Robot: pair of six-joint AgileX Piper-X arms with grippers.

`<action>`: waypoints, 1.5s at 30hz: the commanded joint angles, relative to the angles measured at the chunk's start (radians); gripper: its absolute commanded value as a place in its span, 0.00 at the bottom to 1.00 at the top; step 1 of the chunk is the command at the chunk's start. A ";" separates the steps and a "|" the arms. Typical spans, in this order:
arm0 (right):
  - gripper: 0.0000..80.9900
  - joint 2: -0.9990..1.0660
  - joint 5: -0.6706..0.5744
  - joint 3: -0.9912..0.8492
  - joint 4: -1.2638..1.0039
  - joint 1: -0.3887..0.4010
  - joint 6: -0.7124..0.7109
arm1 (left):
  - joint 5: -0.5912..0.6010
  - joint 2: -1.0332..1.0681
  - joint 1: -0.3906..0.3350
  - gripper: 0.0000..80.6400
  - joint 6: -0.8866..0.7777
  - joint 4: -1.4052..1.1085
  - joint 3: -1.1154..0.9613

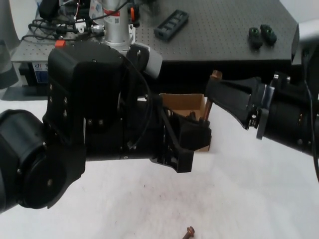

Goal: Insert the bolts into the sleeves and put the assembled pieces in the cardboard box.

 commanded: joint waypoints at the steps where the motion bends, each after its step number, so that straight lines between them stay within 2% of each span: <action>1: 0.27 0.000 -0.102 -0.010 0.007 0.003 0.003 | -0.050 -0.012 0.002 0.01 -0.008 -0.037 -0.010; 3: 0.53 0.000 -0.102 -0.010 0.007 0.003 0.009 | -0.050 -0.012 0.002 0.01 -0.008 -0.056 -0.010; 4: 0.57 0.000 -0.102 -0.010 0.010 -0.001 0.024 | -0.052 -0.012 0.002 0.01 -0.008 -0.069 -0.010; 7: 0.52 -0.014 -0.117 -0.010 0.050 -0.047 0.037 | -0.130 -0.007 0.002 0.01 -0.021 -0.108 -0.014; 9: 0.48 -0.048 -0.147 -0.010 0.119 -0.093 0.037 | -0.255 0.018 0.010 0.01 -0.066 -0.106 -0.037; 11: 0.47 -0.097 -0.165 -0.010 0.216 -0.146 0.016 | -0.323 0.078 0.030 0.01 -0.118 -0.105 -0.086; 14: 0.47 -0.194 -0.151 -0.010 0.411 -0.226 -0.072 | -0.362 0.222 0.072 0.01 -0.196 -0.070 -0.210; 17: 0.47 -0.272 -0.090 -0.010 0.651 -0.273 -0.178 | -0.396 0.400 0.104 0.01 -0.202 0.075 -0.397; 22: 0.47 -0.344 0.078 -0.010 0.982 -0.279 -0.320 | -0.418 0.733 0.137 0.01 -0.160 0.396 -0.789; 25: 0.47 -0.349 0.109 -0.010 1.094 -0.276 -0.358 | -0.449 0.895 0.149 0.01 -0.153 0.533 -0.984; 30: 0.47 -0.349 0.114 -0.010 1.166 -0.276 -0.375 | -0.509 1.089 0.157 0.01 -0.093 0.728 -1.229; 33: 0.47 -0.349 0.133 -0.010 1.163 -0.276 -0.375 | -0.522 1.140 0.157 0.00 -0.084 0.791 -1.290; 36: 0.47 -0.349 0.133 -0.010 1.149 -0.276 -0.375 | -0.522 1.149 0.157 0.10 -0.086 0.793 -1.295; 41: 0.47 -0.312 0.133 -0.010 1.135 -0.276 -0.382 | -0.520 1.143 0.157 0.40 -0.089 0.804 -1.295; 45: 0.47 -0.226 0.130 -0.010 1.129 -0.243 -0.401 | -0.514 1.095 0.157 0.43 -0.089 0.816 -1.295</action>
